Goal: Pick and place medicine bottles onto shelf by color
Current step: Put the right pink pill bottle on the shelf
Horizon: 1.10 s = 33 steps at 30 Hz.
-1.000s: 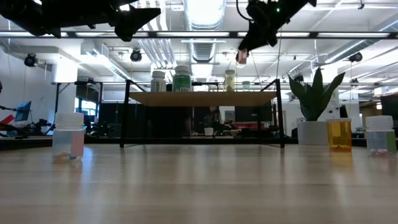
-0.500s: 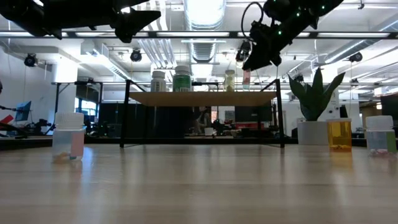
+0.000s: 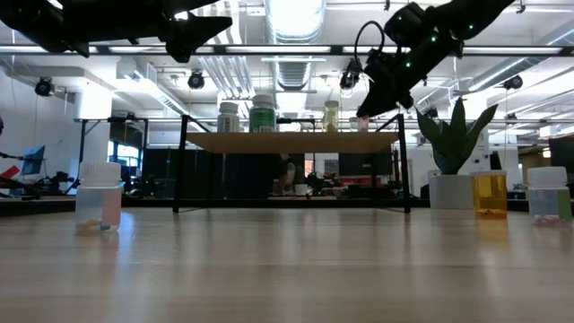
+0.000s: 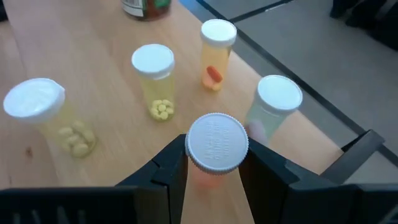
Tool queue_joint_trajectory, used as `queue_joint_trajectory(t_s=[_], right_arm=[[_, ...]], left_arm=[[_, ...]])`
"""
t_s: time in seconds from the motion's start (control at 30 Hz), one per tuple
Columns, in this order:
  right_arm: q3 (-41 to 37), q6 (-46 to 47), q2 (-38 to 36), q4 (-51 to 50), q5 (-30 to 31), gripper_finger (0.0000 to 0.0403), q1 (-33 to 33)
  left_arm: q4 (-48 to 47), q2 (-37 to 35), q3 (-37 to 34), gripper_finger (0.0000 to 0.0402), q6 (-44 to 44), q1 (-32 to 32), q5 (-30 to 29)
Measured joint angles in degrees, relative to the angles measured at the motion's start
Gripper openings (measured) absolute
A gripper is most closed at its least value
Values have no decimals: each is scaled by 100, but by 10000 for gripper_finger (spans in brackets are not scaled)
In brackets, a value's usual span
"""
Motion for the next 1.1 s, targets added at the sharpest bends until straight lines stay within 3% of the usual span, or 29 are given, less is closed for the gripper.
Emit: queue_joint_trajectory(t_s=[1.1], right_arm=[[-165, 10, 9, 270, -63, 123, 2]], left_arm=[[6, 0, -11, 288, -1, 0, 2]])
